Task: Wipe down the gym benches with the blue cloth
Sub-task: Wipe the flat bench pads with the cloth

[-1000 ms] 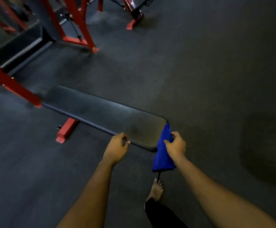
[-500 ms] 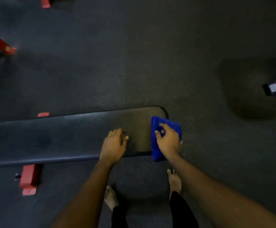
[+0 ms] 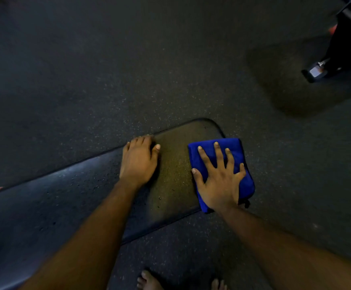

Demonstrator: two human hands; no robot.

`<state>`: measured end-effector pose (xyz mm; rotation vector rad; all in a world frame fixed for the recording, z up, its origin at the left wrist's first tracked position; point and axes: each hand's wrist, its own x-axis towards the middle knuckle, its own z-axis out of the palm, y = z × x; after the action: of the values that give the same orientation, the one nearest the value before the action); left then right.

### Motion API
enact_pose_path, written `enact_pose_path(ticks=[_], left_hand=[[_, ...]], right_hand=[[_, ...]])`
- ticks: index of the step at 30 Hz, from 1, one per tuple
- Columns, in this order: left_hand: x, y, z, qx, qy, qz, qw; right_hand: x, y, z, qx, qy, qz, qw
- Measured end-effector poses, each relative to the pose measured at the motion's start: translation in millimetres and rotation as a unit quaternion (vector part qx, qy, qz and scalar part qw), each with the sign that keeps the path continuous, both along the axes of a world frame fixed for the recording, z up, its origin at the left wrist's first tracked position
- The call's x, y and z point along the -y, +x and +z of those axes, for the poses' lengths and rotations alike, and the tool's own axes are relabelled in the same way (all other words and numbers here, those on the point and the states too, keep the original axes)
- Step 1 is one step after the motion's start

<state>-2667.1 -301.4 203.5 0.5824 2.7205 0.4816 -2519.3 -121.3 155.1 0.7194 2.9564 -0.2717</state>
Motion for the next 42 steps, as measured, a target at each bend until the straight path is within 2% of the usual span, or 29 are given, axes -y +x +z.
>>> enact_pose_path(ticks=[5, 10, 19, 26, 32, 38, 42], left_hand=[[-9.2, -25.7, -17.3, 0.047, -0.056, 0.019, 0.997], [-19.3, -17.3, -20.0, 0.016, -0.099, 0.041, 0.994], [-24.9, -10.0, -49.6, -0.054, -0.106, 0.082, 0.990], [-27.2, -4.9, -62.0, -0.093, -0.115, 0.099, 0.984], [-23.5, -10.3, -55.5, -0.060, -0.116, 0.089, 0.987], [-22.6, -5.3, -57.3, -0.072, -0.105, 0.088, 0.988], [-24.0, -2.7, -52.4, -0.055, -0.093, 0.088, 0.990]], right_hand=[[-1.0, 2.4, -9.7, -0.031, 0.024, -0.006, 0.999], [-0.8, 6.2, -9.0, -0.053, 0.023, -0.001, 0.998], [-18.7, -1.3, -13.3, -0.108, 0.057, 0.021, 0.992], [-22.4, -2.6, -23.8, -0.090, 0.000, 0.030, 0.995], [-23.5, 21.8, -29.1, -0.096, -0.003, 0.001, 0.995], [-35.0, -20.0, -11.9, -0.042, -0.027, 0.011, 0.999], [-33.3, 20.3, -28.0, -0.084, -0.015, 0.021, 0.996]])
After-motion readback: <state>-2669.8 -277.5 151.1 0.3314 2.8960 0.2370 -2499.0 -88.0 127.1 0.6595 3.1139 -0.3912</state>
